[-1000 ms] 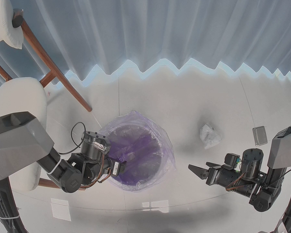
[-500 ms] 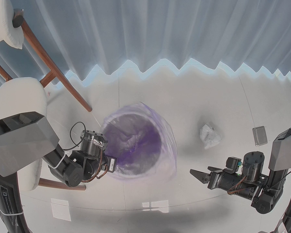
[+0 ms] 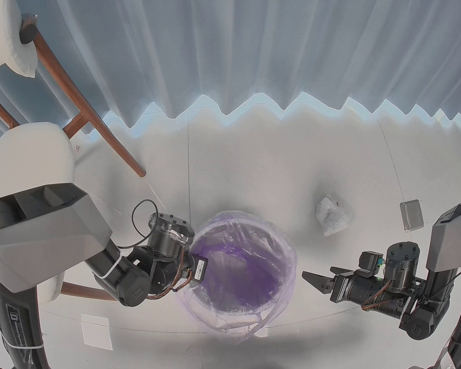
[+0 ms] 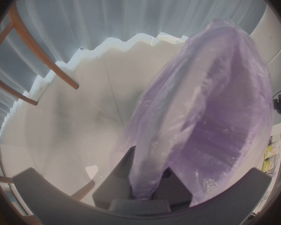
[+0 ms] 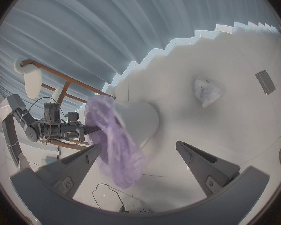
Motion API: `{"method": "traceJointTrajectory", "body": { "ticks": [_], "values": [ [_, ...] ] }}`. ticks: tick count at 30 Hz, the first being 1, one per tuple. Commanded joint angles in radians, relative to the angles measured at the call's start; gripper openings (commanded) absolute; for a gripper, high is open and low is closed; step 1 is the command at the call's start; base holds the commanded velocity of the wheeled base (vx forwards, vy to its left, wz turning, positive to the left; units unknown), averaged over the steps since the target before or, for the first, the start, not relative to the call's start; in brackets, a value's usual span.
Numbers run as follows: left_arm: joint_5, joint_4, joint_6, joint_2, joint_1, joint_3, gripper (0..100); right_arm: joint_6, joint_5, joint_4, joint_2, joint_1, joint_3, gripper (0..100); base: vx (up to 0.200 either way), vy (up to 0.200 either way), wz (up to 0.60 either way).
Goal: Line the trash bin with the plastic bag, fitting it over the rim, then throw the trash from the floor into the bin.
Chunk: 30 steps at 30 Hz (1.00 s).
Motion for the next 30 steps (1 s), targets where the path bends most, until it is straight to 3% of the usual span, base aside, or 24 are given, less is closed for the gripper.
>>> {"method": "traceJointTrajectory", "body": {
  "ticks": [1, 11, 12, 30],
  "values": [
    [0.002, 0.002, -0.002, 0.024, -0.022, -0.042, 0, 0.0, 0.0, -0.018, -0.002, 0.0, 0.002, 100, 0.0, 0.0, 0.0],
    [0.049, -0.001, -0.003, 0.024, -0.009, -0.065, 0, 0.0, 0.0, -0.018, 0.003, -0.005, 0.0, 100, 0.0, 0.0, 0.0],
    [0.046, 0.001, -0.003, 0.024, -0.008, -0.068, 100, 0.0, 0.0, -0.018, 0.003, -0.005, 0.0, 100, 0.0, 0.0, 0.0],
    [0.045, 0.008, -0.003, -0.139, 0.029, -0.068, 100, -0.004, -0.001, -0.018, 0.016, -0.001, -0.079, 100, 0.0, 0.0, 0.0]
  ]
}}
